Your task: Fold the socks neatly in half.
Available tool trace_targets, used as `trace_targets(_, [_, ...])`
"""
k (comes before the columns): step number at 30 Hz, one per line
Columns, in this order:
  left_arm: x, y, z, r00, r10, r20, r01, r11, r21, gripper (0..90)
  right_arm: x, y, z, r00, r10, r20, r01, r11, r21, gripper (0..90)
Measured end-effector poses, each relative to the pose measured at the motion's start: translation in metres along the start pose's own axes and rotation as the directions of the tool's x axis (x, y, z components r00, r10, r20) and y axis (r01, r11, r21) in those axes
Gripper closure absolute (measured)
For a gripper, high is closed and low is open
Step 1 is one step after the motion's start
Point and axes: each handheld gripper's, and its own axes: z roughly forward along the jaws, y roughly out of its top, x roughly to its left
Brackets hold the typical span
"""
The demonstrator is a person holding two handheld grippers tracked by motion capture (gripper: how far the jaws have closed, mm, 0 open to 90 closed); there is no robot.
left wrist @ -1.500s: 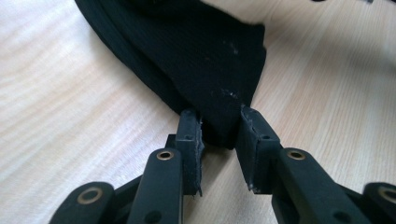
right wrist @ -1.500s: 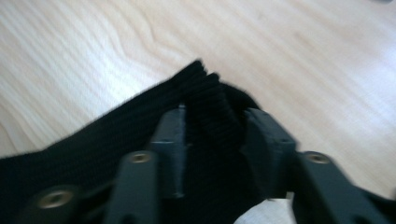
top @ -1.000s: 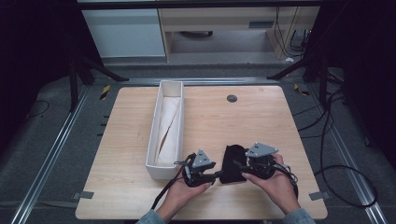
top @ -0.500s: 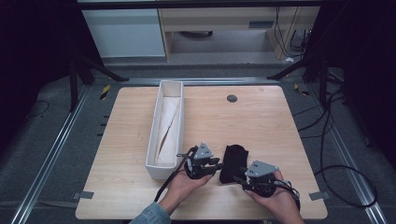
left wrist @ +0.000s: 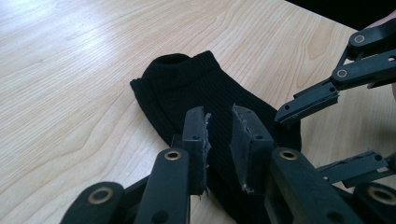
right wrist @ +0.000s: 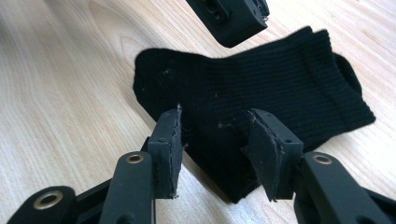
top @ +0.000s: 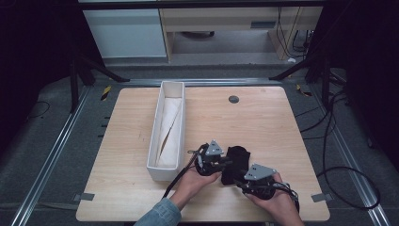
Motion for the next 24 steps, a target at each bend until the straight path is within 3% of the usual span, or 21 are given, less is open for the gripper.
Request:
trace_targets(9, [0.005, -0.005, 0.019, 0.9997, 0.025, -0.008, -0.025, 0.9992, 0.031, 76.6, -0.002, -0.006, 0.004, 1.0000, -0.001, -0.005, 0.001, 1.000, 0.010, 54.6])
trace_targets(17, [0.008, -0.010, 0.027, 0.9994, 0.016, -0.030, -0.014, 0.9981, 0.060, 78.9, -0.004, -0.009, 0.004, 1.0000, -0.006, -0.001, 0.006, 1.000, 0.015, 54.2])
trace_targets(24, [0.007, -0.011, 0.032, 0.9995, 0.007, -0.029, -0.006, 0.9984, 0.057, 79.8, -0.005, -0.012, 0.004, 0.9999, -0.013, 0.005, 0.013, 1.000, 0.021, 53.8])
